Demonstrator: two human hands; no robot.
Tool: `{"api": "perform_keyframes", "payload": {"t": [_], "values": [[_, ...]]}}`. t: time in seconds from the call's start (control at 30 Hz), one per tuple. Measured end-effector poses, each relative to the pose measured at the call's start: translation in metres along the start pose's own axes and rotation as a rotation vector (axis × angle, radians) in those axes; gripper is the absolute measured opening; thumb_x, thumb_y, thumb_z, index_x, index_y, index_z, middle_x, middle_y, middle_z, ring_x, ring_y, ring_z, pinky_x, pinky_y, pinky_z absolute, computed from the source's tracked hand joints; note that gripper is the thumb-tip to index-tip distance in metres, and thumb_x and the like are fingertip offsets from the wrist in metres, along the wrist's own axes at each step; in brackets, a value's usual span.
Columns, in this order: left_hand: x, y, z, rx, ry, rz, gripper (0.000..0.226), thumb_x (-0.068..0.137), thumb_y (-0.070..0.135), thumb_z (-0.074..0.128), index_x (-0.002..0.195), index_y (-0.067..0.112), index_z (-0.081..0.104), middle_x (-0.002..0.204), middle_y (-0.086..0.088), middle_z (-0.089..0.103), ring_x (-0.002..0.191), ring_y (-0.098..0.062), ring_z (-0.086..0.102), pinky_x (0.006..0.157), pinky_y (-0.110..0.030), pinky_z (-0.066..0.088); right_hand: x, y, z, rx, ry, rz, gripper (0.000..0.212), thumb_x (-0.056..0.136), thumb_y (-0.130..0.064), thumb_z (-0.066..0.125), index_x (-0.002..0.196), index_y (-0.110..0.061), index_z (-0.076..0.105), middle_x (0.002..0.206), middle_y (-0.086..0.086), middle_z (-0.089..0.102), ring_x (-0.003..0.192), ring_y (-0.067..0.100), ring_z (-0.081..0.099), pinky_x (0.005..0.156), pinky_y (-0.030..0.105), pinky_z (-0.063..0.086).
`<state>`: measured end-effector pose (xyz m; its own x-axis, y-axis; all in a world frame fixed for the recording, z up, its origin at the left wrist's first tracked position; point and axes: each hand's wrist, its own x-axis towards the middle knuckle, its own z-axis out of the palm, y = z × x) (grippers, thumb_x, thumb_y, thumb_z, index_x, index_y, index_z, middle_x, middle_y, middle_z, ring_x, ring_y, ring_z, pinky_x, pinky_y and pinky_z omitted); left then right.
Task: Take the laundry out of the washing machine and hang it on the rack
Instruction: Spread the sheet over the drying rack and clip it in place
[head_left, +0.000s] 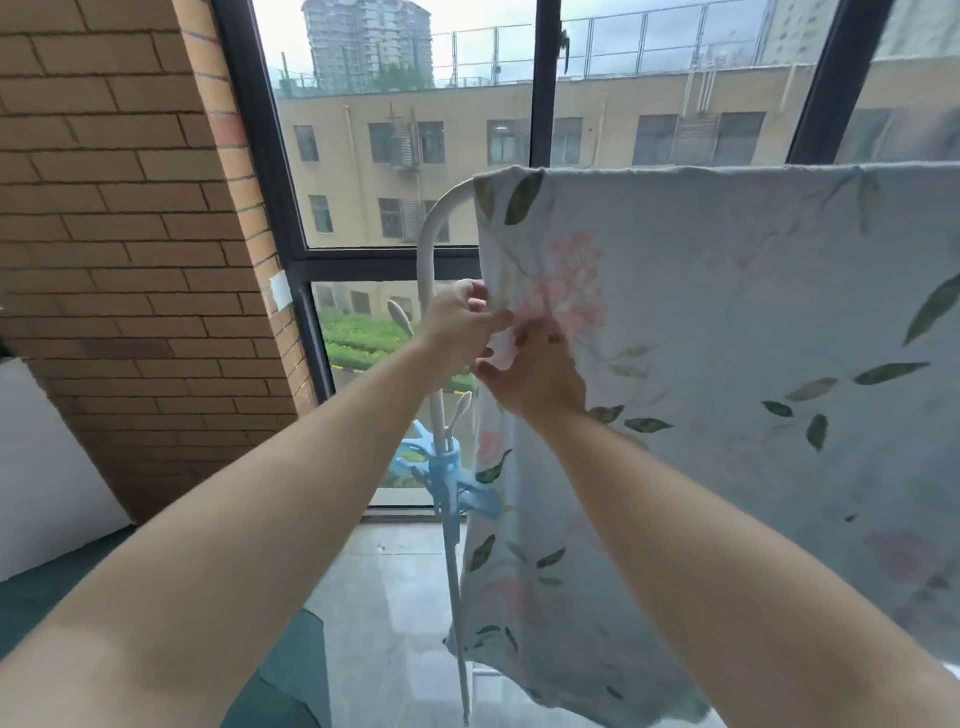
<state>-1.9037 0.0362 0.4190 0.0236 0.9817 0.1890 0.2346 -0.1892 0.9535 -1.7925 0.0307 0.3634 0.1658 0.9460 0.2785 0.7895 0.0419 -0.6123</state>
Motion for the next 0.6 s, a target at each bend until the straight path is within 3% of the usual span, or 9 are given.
{"api": "perform_keyframes", "payload": {"t": [0.07, 0.13, 0.23, 0.33, 0.6], "values": [[-0.001, -0.001, 0.001, -0.052, -0.017, 0.021, 0.025, 0.085, 0.005, 0.071, 0.109, 0.004, 0.064, 0.096, -0.01, 0.068, 0.076, -0.021, 0.063, 0.067, -0.037, 0.056, -0.002, -0.006, 0.002, -0.027, 0.032, 0.077, 0.097, 0.074, -0.071, 0.065, 0.144, -0.014, 0.03, 0.14, 0.007, 0.047, 0.125, 0.029, 0.052, 0.095, 0.046, 0.049], [-0.002, -0.003, 0.002, -0.159, -0.066, 0.02, 0.024, 0.082, -0.002, 0.069, 0.106, 0.001, 0.068, 0.092, -0.011, 0.069, 0.072, -0.023, 0.064, 0.063, -0.034, 0.057, -0.006, -0.009, 0.005, -0.059, 0.07, 0.127, 0.097, 0.077, -0.067, 0.063, 0.147, -0.013, 0.024, 0.14, 0.011, 0.045, 0.124, 0.033, 0.051, 0.095, 0.047, 0.046], [-0.001, -0.004, 0.002, -0.253, -0.138, -0.021, 0.032, 0.076, -0.016, 0.056, 0.1, 0.0, 0.071, 0.083, -0.011, 0.07, 0.068, -0.026, 0.067, 0.068, -0.037, 0.062, -0.011, -0.009, 0.001, -0.047, 0.114, 0.194, 0.068, 0.09, -0.043, 0.056, 0.144, -0.013, 0.028, 0.136, 0.014, 0.045, 0.121, 0.039, 0.053, 0.097, 0.05, 0.042], [0.007, -0.006, -0.001, -0.233, -0.183, -0.033, 0.038, 0.076, -0.017, 0.051, 0.101, 0.004, 0.072, 0.088, -0.014, 0.073, 0.074, -0.029, 0.074, 0.07, -0.036, 0.063, -0.014, -0.001, -0.006, -0.035, 0.135, 0.217, 0.046, 0.096, -0.02, 0.046, 0.138, -0.006, 0.034, 0.135, 0.015, 0.047, 0.118, 0.041, 0.055, 0.095, 0.05, 0.043], [0.029, -0.038, 0.017, -0.174, -0.197, -0.131, 0.04, 0.09, -0.01, 0.048, 0.116, 0.013, 0.068, 0.103, -0.019, 0.071, 0.09, -0.026, 0.074, 0.076, -0.032, 0.061, -0.038, 0.054, -0.013, -0.195, 0.077, 0.291, 0.033, 0.092, -0.007, 0.049, 0.125, -0.01, 0.043, 0.126, 0.014, 0.049, 0.11, 0.039, 0.058, 0.089, 0.05, 0.052]]}}
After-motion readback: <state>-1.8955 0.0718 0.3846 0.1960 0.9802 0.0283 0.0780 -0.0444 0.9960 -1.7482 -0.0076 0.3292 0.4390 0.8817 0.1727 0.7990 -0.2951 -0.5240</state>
